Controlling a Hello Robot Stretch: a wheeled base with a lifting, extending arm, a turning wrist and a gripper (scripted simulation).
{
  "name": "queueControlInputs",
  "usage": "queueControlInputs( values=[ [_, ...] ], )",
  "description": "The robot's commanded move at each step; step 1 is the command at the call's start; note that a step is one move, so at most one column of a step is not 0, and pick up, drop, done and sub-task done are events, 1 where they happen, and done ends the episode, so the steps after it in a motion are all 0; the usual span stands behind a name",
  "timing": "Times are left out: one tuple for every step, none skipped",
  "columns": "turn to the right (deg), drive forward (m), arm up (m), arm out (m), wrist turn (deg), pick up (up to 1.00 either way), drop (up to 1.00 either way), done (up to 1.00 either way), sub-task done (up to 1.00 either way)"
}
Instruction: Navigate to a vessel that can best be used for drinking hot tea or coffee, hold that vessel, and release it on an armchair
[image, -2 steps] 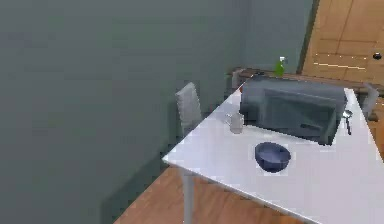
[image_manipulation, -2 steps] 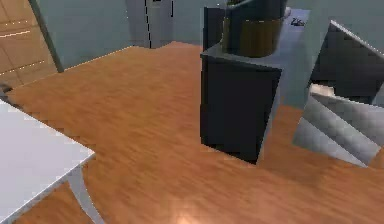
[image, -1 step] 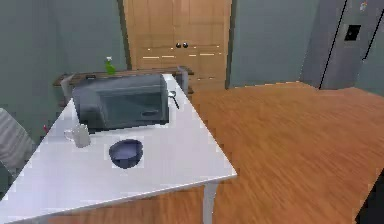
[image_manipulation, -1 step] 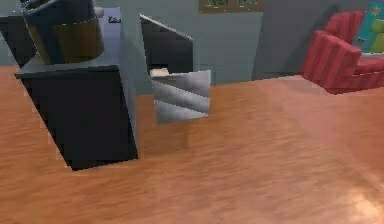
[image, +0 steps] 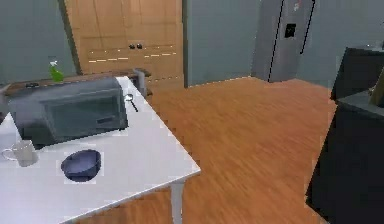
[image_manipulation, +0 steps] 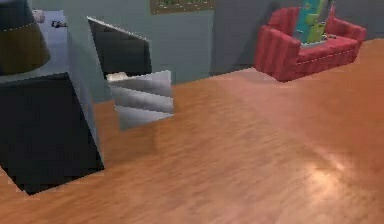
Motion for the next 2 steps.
queueControlInputs(
  values=[
    [0.0, 0.10, 0.00, 0.00, 0.0, 0.00, 0.00, 0.00, 0.00],
    [-45.0, 0.00, 0.00, 0.00, 0.0, 0.00, 0.00, 0.00, 0.00]
  ],
)
